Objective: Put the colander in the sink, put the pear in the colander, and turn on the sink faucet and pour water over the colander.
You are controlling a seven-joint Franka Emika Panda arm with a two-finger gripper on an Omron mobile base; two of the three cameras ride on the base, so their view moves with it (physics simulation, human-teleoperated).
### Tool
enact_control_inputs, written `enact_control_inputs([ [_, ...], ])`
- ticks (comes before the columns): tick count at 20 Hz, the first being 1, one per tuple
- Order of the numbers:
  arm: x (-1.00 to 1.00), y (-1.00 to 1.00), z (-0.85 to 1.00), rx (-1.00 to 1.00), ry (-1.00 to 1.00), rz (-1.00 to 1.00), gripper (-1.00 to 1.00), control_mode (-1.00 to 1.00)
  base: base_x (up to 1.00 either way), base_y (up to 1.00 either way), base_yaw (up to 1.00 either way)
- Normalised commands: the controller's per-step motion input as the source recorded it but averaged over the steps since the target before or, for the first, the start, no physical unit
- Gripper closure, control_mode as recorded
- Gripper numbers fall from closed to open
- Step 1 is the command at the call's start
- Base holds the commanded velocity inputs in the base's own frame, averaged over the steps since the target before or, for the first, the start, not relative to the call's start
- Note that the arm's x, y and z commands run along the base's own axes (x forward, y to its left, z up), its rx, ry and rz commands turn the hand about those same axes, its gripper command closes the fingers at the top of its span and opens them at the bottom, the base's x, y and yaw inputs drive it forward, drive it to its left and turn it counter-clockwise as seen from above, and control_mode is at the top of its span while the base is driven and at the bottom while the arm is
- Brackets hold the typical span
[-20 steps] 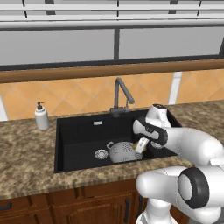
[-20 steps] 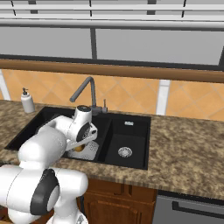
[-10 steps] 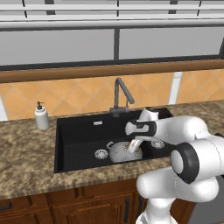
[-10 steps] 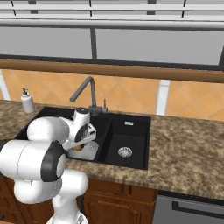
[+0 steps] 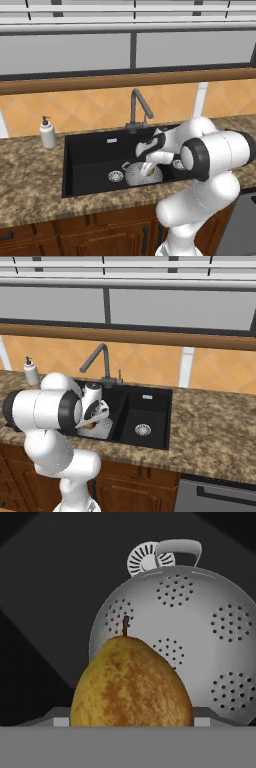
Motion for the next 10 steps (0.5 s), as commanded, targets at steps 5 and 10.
enact_control_inputs([
  [5, 0.25, 0.00, -0.37, -0.06, 0.01, -0.03, 1.00, -1.00, 0.00, 0.00, 0.00],
  [10, 0.32, 0.03, -0.32, -0.07, 0.06, -0.03, 1.00, -1.00, 0.00, 0.00, 0.00],
])
